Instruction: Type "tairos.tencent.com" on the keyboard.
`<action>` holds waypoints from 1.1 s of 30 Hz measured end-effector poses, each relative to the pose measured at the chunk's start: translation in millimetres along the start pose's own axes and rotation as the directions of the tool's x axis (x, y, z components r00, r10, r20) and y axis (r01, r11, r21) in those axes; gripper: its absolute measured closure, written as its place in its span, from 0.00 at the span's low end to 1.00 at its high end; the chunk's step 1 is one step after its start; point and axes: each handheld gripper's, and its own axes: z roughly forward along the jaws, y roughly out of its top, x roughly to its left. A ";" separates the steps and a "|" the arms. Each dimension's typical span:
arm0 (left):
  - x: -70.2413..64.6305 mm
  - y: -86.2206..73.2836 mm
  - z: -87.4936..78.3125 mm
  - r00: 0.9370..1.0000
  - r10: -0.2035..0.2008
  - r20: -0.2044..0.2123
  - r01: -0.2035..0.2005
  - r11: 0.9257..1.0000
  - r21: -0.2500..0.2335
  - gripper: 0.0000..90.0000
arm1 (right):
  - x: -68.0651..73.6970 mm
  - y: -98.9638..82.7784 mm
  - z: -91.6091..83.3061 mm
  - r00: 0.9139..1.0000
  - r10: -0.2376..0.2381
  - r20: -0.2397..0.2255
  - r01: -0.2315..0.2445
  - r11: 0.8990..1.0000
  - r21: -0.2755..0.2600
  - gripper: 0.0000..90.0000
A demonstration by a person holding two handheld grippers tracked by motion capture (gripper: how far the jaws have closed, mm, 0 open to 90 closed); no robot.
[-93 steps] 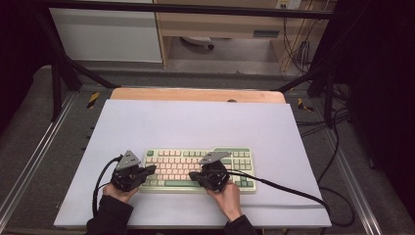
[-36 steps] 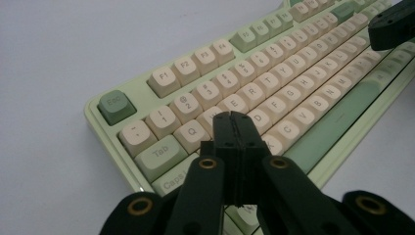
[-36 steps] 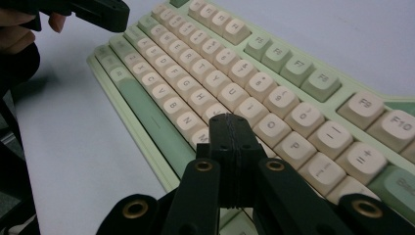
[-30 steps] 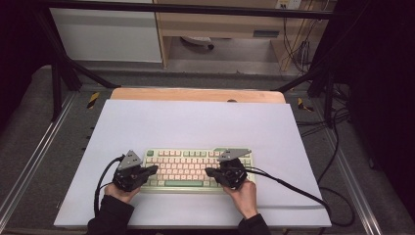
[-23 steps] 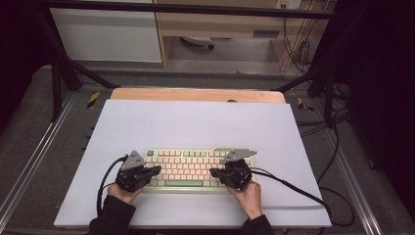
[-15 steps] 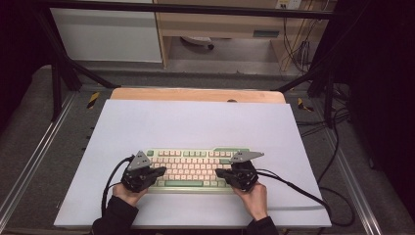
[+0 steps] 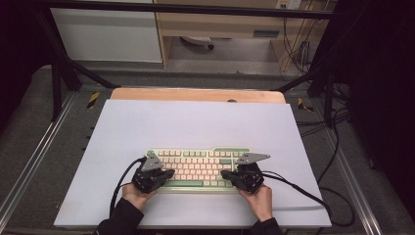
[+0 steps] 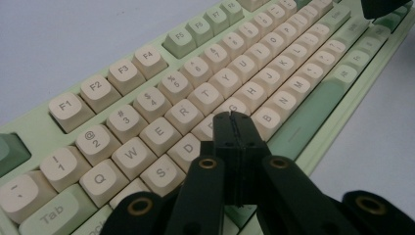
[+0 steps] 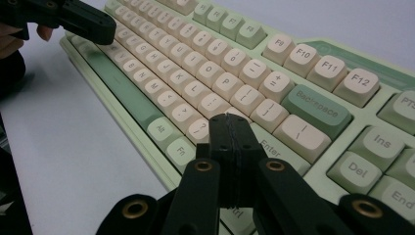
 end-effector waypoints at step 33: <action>-1.9 -5.5 4.0 1.000 0.012 0.004 -0.012 1.000 0.021 1.00 | 0.5 -1.3 0.4 1.000 0.002 0.002 -0.002 1.000 0.001 1.00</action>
